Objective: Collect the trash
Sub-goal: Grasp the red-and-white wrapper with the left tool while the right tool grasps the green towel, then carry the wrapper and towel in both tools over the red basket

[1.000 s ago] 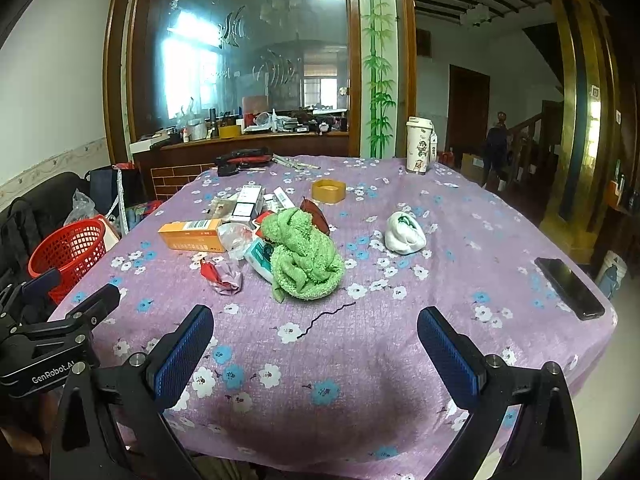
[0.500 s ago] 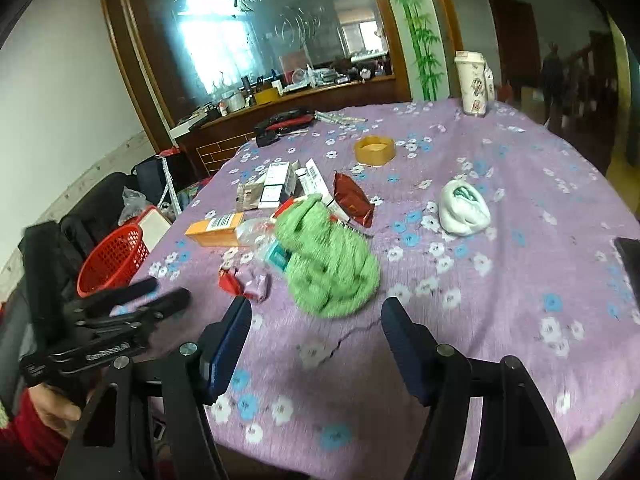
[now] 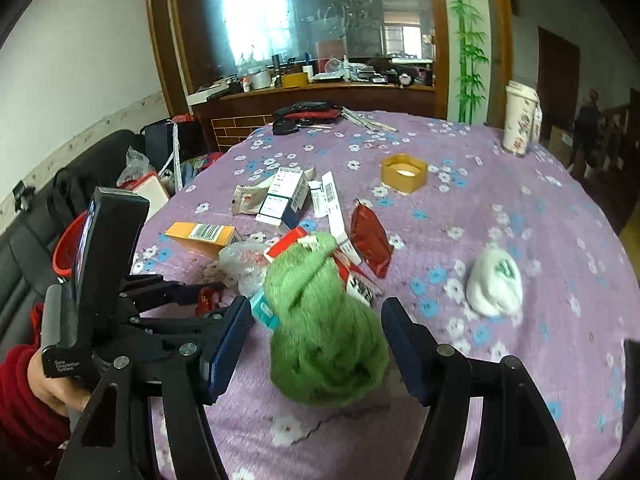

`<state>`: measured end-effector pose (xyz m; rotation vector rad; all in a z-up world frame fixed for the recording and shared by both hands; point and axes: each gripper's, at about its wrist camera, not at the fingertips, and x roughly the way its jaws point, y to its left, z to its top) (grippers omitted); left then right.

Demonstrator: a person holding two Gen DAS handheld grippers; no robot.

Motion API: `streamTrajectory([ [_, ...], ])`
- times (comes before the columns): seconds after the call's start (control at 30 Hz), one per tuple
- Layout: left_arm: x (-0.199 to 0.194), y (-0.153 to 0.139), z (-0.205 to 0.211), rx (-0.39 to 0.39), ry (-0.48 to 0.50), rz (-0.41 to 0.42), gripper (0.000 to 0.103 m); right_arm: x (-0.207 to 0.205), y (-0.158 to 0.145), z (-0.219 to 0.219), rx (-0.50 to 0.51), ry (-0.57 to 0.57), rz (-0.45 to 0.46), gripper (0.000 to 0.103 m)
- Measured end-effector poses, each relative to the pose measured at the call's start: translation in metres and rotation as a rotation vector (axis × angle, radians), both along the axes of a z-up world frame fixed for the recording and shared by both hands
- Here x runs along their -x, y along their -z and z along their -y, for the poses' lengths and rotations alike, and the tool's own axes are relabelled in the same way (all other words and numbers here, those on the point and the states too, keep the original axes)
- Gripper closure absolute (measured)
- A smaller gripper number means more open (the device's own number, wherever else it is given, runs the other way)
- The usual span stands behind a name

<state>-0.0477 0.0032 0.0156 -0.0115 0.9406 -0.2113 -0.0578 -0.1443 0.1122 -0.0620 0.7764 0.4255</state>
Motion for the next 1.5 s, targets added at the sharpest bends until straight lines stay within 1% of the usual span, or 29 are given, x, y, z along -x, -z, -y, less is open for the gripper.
streamTrajectory([
  [0.03, 0.000, 0.000, 0.000, -0.002, 0.002, 0.004, 0.066, -0.003, 0.000, -0.003, 0.004, -0.011, 0.006, 0.031],
  [0.07, 0.000, 0.000, 0.000, -0.001, 0.004, 0.006, 0.067, -0.005, 0.001, -0.007, 0.015, -0.021, 0.008, 0.034],
  [0.1, 0.001, 0.000, 0.000, -0.001, 0.005, 0.010, 0.067, -0.007, 0.004, -0.010, 0.033, -0.026, 0.007, 0.040],
  [0.13, 0.002, 0.000, 0.000, -0.003, 0.007, 0.013, 0.067, -0.009, 0.007, -0.014, 0.061, -0.031, -0.001, 0.071],
  [0.17, 0.004, 0.000, 0.000, -0.004, 0.011, 0.017, 0.067, -0.010, 0.010, -0.017, 0.089, -0.030, -0.002, 0.080],
  [0.23, 0.010, -0.002, 0.000, 0.000, 0.018, 0.033, 0.067, -0.006, 0.011, -0.013, 0.079, -0.015, 0.009, 0.082],
  [0.33, 0.016, -0.005, 0.000, 0.004, 0.025, 0.059, 0.067, 0.000, 0.006, -0.003, 0.023, -0.003, 0.011, 0.088],
  [0.57, 0.032, -0.027, -0.003, 0.044, 0.067, 0.119, 0.068, 0.015, -0.011, 0.016, -0.075, 0.030, 0.028, 0.089],
  [0.73, 0.039, -0.044, -0.009, 0.067, 0.076, 0.156, 0.068, 0.023, -0.027, 0.020, -0.105, 0.036, 0.062, 0.089],
  [0.93, 0.047, -0.052, -0.021, 0.072, 0.061, 0.169, 0.068, 0.031, -0.042, 0.017, -0.132, 0.026, 0.090, 0.089],
  [1.1, 0.055, -0.068, -0.038, 0.081, 0.037, 0.202, 0.068, 0.030, -0.054, 0.013, -0.163, 0.004, 0.090, 0.089],
  [1.17, 0.060, -0.075, -0.047, 0.086, 0.023, 0.215, 0.068, 0.028, -0.058, 0.007, -0.180, -0.015, 0.083, 0.089],
  [1.3, 0.070, -0.088, -0.071, 0.065, -0.019, 0.241, 0.068, 0.025, -0.066, -0.013, -0.192, -0.065, 0.083, 0.089],
  [1.5, 0.082, -0.103, -0.129, 0.043, -0.141, 0.256, 0.068, 0.019, -0.079, -0.064, -0.210, -0.169, 0.075, 0.089],
])
